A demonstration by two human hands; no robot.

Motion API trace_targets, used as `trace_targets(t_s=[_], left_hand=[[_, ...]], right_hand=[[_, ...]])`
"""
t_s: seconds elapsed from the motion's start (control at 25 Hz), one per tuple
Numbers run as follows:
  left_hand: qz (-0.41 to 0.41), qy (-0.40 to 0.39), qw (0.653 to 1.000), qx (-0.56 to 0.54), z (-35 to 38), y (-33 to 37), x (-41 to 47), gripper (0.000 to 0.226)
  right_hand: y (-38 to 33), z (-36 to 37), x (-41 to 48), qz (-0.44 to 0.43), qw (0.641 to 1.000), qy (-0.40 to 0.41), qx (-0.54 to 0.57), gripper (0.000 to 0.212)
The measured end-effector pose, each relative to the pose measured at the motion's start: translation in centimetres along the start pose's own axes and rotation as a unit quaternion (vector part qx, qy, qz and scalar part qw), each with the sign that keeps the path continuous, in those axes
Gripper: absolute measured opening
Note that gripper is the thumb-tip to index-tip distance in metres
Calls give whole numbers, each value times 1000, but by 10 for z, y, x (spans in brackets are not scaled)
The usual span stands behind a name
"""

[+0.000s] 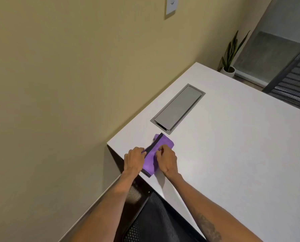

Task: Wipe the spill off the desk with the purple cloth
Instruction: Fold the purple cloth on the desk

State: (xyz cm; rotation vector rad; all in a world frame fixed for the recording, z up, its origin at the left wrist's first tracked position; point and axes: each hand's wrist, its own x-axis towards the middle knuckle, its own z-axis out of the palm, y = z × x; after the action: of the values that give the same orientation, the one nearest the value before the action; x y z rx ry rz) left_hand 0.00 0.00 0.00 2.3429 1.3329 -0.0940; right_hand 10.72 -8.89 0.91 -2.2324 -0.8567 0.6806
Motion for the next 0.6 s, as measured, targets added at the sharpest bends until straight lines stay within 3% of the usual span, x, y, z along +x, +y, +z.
trace_targets(t_s=[0.2,0.4,0.48,0.6], left_hand=[[-88,3,996,6,10,-10,9,26],[-105,3,994,-35,14,-18,14,27],[-109,-9,992,-70,15,-23,15,24],[-103,-94,975,-175,13,-36,14,12]], right_hand=[[-10,14,14,78,995,13,66,10],[-15,21,22,122,988,37,92,13],[-19,25,24,132,988,33,75,20],[-29,30,23,144,989,23,32,40]])
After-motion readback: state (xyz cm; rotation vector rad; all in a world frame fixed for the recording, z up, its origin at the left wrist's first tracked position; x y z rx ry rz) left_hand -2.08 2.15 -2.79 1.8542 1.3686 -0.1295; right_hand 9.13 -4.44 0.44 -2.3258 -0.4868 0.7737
